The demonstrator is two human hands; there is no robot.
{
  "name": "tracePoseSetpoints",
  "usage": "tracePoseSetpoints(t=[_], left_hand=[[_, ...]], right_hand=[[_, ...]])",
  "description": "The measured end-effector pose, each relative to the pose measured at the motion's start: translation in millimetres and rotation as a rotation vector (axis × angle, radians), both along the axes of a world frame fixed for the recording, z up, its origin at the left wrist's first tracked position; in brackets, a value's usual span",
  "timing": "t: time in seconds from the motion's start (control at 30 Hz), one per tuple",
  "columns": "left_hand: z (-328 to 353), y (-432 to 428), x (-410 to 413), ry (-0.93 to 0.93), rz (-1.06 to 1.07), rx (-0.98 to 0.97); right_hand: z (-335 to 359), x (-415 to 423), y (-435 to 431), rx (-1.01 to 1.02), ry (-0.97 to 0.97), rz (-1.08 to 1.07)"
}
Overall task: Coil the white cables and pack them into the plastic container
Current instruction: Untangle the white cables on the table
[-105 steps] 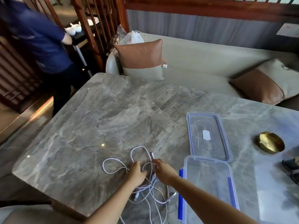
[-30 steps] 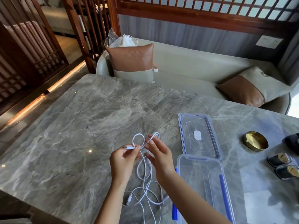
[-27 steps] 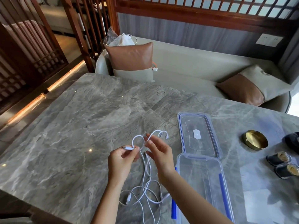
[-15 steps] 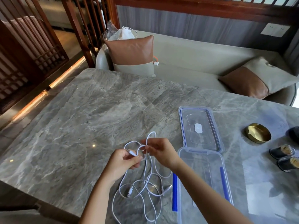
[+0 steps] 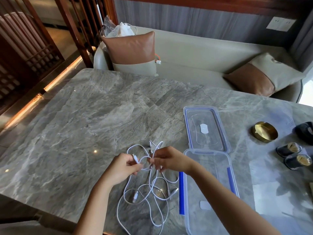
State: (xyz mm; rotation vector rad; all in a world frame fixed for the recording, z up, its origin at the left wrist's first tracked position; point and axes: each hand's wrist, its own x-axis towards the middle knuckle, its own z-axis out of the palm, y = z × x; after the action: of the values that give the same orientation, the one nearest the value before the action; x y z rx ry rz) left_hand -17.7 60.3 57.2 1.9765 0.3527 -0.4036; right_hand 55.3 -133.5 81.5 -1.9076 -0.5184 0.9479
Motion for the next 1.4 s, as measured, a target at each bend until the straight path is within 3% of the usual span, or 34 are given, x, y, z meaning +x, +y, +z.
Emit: tracePoseSetpoints(t=[0.3, 0.6, 0.8, 0.97, 1.27, 1.4], left_hand=[[5, -12, 7, -0.058, -0.057, 0.153], [13, -24, 2, -0.286, 0.127, -0.068], [14, -25, -4, -0.424, -0.133, 0.139], [16, -35, -3, -0.327, -0.247, -0.002], [8, -39, -11, -0.313, 0.065, -0.01], [0, -47, -17, -0.283, 0.277, -0.167]], right_hand=[[-16, -7, 13, -0.121, -0.218, -0.042], [-7, 8, 2, -0.022, 0.025, -0.006], [6, 16, -11, -0.076, 0.163, 0.207], [23, 24, -13, -0.165, 0.17, 0.37], [32, 31, -24, -0.067, 0.221, 0.216], [30, 30, -24, -0.013, 0.234, 0.149]])
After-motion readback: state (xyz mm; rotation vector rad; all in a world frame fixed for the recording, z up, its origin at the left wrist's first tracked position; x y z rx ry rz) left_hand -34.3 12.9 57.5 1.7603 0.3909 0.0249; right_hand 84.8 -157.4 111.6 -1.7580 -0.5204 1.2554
